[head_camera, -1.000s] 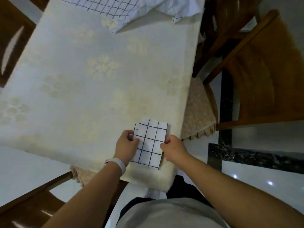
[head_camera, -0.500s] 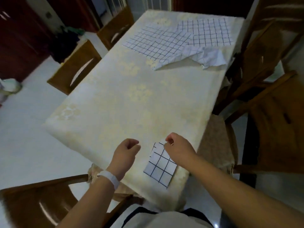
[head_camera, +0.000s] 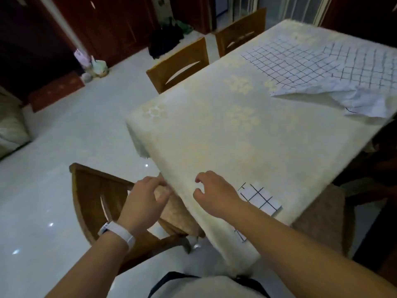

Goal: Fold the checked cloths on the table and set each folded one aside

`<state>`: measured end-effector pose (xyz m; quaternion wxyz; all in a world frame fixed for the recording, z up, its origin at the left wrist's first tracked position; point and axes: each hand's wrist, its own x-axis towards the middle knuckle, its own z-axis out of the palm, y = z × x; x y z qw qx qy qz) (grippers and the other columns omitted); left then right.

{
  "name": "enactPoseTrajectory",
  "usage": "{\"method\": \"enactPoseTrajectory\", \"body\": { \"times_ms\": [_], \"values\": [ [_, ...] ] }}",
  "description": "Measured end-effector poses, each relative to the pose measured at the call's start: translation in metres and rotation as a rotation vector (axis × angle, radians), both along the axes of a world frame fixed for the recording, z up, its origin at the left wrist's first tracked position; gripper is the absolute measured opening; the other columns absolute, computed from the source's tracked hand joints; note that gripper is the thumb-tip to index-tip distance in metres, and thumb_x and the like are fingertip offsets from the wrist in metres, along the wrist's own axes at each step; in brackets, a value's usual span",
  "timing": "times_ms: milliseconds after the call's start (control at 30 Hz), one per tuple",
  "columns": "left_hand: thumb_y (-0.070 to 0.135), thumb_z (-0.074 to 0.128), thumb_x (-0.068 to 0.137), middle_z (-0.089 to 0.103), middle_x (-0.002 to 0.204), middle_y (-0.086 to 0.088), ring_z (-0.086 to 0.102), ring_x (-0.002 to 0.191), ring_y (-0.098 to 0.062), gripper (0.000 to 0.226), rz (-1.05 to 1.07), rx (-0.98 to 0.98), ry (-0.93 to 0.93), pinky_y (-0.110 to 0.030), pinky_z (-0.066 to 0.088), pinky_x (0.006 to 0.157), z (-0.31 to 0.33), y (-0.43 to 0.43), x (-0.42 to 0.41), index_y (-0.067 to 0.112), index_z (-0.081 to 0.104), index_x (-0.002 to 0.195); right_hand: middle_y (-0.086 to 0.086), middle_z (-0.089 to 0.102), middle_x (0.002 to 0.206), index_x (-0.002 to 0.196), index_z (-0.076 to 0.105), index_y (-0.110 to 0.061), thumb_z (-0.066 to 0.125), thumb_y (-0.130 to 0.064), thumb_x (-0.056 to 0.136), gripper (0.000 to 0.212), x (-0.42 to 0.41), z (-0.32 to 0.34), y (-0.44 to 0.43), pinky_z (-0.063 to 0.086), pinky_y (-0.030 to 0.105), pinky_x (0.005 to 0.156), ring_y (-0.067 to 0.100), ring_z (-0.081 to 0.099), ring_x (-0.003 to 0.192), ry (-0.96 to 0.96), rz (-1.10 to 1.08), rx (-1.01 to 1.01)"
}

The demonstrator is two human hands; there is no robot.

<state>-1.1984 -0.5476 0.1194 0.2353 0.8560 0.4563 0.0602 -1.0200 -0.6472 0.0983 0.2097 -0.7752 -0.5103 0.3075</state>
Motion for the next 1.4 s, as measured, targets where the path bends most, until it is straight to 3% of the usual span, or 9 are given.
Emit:
{"method": "enactPoseTrajectory", "body": {
  "times_ms": [133, 300, 400, 633, 767, 867, 967, 1133, 1400],
  "values": [
    [0.039, 0.055, 0.092, 0.059, 0.112, 0.014, 0.050, 0.099, -0.005, 0.021, 0.070, 0.089, 0.049, -0.026, 0.045, 0.087, 0.000, 0.018, -0.056, 0.031, 0.065, 0.109, -0.001, 0.049, 0.132, 0.132, 0.049, -0.023, 0.043, -0.036, 0.098, 0.037, -0.042, 0.011, 0.023, 0.045, 0.033, 0.092, 0.020, 0.051, 0.113, -0.069, 0.117, 0.014],
    [0.037, 0.057, 0.091, 0.059, 0.112, 0.010, 0.049, 0.097, -0.007, 0.025, 0.183, 0.118, 0.055, -0.028, 0.047, 0.086, 0.002, 0.036, -0.125, 0.025, 0.065, 0.112, -0.006, 0.047, 0.137, 0.136, 0.048, -0.025, 0.044, -0.036, 0.100, 0.038, -0.109, 0.023, 0.056, 0.041, 0.027, 0.096, 0.017, 0.050, 0.118, -0.170, 0.219, 0.049],
    [0.034, 0.060, 0.089, 0.061, 0.115, 0.006, 0.054, 0.101, -0.011, 0.027, 0.202, 0.051, 0.015, -0.031, 0.049, 0.090, -0.004, 0.050, -0.178, 0.024, 0.063, 0.114, -0.006, 0.047, 0.132, 0.134, 0.049, -0.023, 0.046, -0.033, 0.098, 0.038, -0.158, 0.026, 0.077, 0.038, 0.024, 0.090, 0.017, 0.050, 0.117, -0.179, 0.249, 0.067],
    [0.042, 0.056, 0.092, 0.053, 0.135, 0.006, 0.048, 0.124, -0.015, 0.042, 0.160, -0.115, 0.041, -0.033, 0.040, 0.106, -0.034, 0.086, -0.329, 0.025, 0.053, 0.131, -0.002, 0.053, 0.123, 0.120, 0.056, -0.022, 0.045, -0.039, 0.092, 0.035, -0.299, 0.016, 0.124, 0.048, 0.040, 0.094, 0.022, 0.052, 0.111, -0.352, 0.361, -0.002],
    [0.040, 0.058, 0.093, 0.048, 0.138, 0.005, 0.044, 0.127, -0.015, 0.045, 0.183, -0.271, -0.014, -0.029, 0.036, 0.105, -0.045, 0.101, -0.410, 0.025, 0.048, 0.134, -0.003, 0.053, 0.124, 0.124, 0.057, -0.023, 0.047, -0.037, 0.091, 0.037, -0.367, 0.011, 0.149, 0.046, 0.036, 0.096, 0.019, 0.050, 0.115, -0.343, 0.423, -0.024],
    [0.041, 0.058, 0.092, 0.049, 0.137, 0.007, 0.044, 0.126, -0.013, 0.045, 0.260, -0.231, -0.043, -0.029, 0.036, 0.105, -0.045, 0.108, -0.454, 0.026, 0.049, 0.134, -0.004, 0.056, 0.122, 0.125, 0.058, -0.024, 0.046, -0.037, 0.092, 0.038, -0.405, 0.014, 0.168, 0.047, 0.036, 0.093, 0.019, 0.053, 0.113, -0.396, 0.484, 0.004],
    [0.040, 0.059, 0.092, 0.051, 0.135, 0.005, 0.046, 0.125, -0.016, 0.045, 0.305, -0.187, -0.041, -0.033, 0.038, 0.105, -0.047, 0.115, -0.487, 0.024, 0.051, 0.133, -0.001, 0.051, 0.134, 0.134, 0.051, -0.021, 0.045, -0.036, 0.094, 0.043, -0.432, 0.020, 0.192, 0.044, 0.037, 0.096, 0.020, 0.049, 0.120, -0.434, 0.552, -0.006],
    [0.033, 0.061, 0.092, 0.054, 0.129, 0.006, 0.048, 0.122, -0.012, 0.039, 0.501, -0.302, -0.234, -0.027, 0.037, 0.104, -0.050, 0.116, -0.512, 0.023, 0.054, 0.129, -0.001, 0.048, 0.136, 0.135, 0.049, -0.021, 0.044, -0.035, 0.095, 0.043, -0.465, 0.017, 0.225, 0.045, 0.039, 0.098, 0.021, 0.047, 0.122, -0.447, 0.650, -0.042],
    [0.033, 0.061, 0.092, 0.053, 0.129, 0.007, 0.047, 0.123, -0.012, 0.039, 0.586, -0.310, -0.185, -0.030, 0.037, 0.105, -0.069, 0.179, -0.543, 0.022, 0.054, 0.129, 0.000, 0.048, 0.134, 0.134, 0.049, -0.019, 0.043, -0.033, 0.096, 0.041, -0.494, -0.013, 0.303, 0.042, 0.034, 0.088, 0.022, 0.047, 0.120, -0.454, 0.727, -0.088]
  ]
}}
